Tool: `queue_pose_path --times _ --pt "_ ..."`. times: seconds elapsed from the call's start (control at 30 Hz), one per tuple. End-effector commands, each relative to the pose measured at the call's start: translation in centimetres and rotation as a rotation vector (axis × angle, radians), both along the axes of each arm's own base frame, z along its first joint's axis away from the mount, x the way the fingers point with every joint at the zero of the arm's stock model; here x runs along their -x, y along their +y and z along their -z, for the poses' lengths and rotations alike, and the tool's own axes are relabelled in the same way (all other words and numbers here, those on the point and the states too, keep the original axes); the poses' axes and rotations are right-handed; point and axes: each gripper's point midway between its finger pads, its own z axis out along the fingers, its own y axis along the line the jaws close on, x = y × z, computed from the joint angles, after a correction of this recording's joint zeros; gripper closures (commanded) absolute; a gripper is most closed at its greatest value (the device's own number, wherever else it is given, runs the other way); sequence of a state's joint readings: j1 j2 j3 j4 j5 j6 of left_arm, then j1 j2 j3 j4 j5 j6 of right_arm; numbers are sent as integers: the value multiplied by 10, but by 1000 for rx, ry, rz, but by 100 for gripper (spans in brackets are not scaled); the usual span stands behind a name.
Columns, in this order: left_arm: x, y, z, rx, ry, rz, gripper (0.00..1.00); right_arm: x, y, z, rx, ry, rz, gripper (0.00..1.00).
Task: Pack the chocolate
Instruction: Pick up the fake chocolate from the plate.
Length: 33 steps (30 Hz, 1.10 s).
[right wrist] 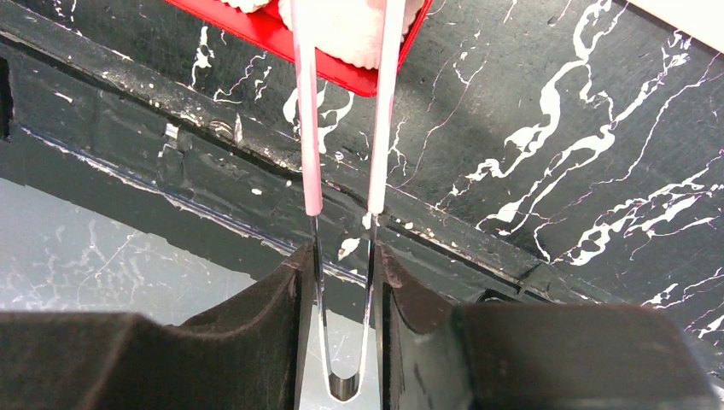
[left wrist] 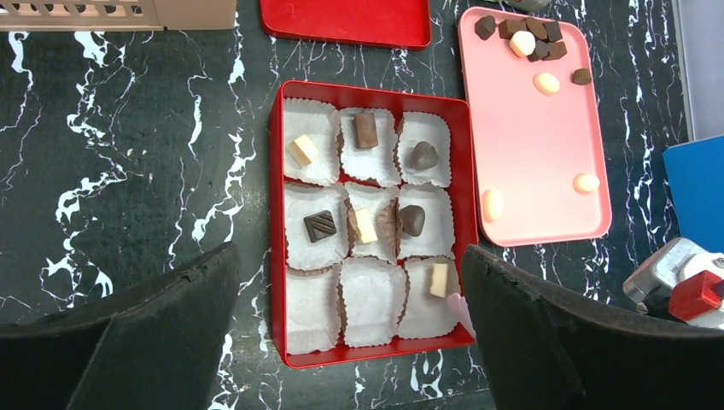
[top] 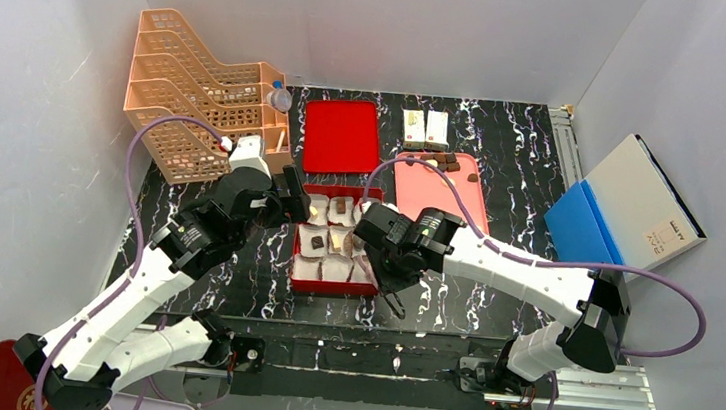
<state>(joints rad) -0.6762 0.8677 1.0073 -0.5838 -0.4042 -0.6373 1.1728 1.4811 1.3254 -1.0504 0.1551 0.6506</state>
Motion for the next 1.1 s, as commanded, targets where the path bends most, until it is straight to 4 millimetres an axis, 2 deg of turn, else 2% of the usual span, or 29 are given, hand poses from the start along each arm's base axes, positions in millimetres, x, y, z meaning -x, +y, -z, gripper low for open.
queue_pose_path --times 0.0,0.27,0.57,0.8,1.07 --pt "-1 2 -6 2 -12 -15 2 -4 0 -1 -1 -22 0 63" --pt "-1 3 -6 0 -12 -16 2 -16 -7 -12 -4 -81 46 66" --pt "-2 1 -6 -3 -11 -9 2 -47 -40 -27 -18 -132 176 68" --pt "0 1 -6 -7 -12 -1 2 -59 -68 -13 19 -107 219 67" --pt "3 4 -2 -5 -10 -4 2 -68 -74 12 37 -68 230 67"
